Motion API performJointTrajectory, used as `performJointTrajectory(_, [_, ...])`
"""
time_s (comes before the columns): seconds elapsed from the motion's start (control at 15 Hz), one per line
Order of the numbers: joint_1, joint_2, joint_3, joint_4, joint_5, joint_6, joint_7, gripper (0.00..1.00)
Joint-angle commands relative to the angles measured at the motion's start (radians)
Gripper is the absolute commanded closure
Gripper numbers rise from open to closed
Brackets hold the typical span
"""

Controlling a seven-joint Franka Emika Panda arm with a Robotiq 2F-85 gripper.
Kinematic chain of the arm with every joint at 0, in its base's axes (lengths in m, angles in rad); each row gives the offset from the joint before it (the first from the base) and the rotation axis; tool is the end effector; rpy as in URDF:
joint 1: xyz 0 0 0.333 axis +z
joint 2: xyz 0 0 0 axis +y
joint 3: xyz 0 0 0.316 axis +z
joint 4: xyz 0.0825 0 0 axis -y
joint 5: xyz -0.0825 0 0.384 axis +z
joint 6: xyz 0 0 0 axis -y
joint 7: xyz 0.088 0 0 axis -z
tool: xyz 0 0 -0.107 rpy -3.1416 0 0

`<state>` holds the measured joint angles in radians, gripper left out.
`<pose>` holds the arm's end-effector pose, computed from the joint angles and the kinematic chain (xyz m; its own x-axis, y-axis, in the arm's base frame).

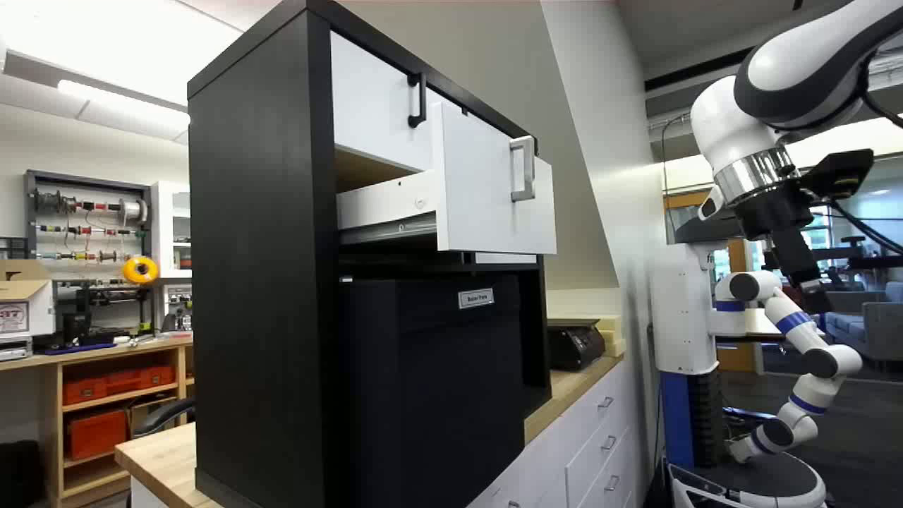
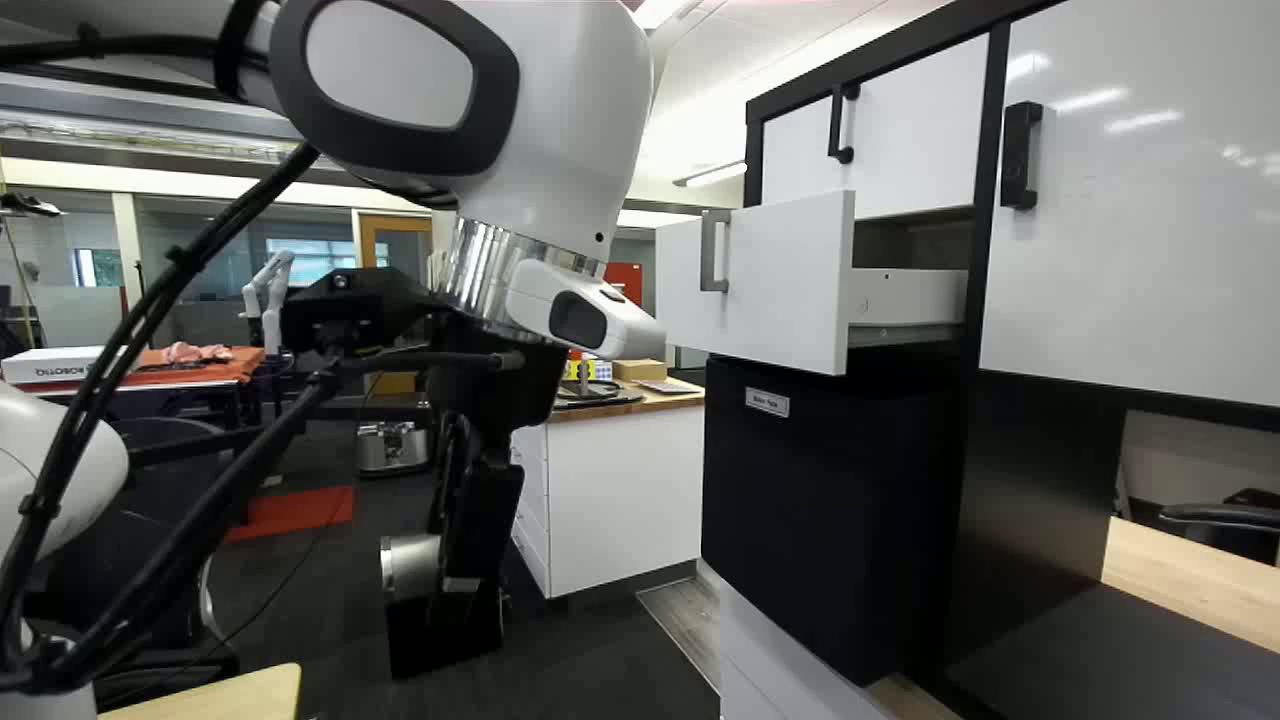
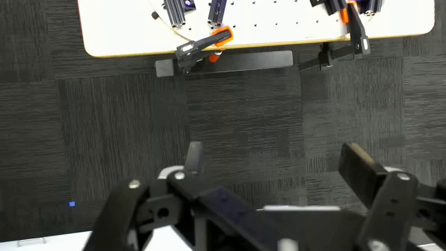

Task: Close the open drawer

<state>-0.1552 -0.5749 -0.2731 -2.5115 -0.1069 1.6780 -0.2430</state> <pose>0.3097 -0.1557 0.4486 0.9653 -0.0794 -0.2488 -0.1099 -0.9877 -0.1110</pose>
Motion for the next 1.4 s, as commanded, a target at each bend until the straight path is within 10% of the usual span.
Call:
performJointTrajectory(0.0, [-0.010, 0.002, 0.009, 0.002, 0.004, -0.002, -0.005, 0.00])
performJointTrajectory(1.33, [0.021, 0.006, 0.069, 0.026, 0.043, 0.047, 0.034, 0.00])
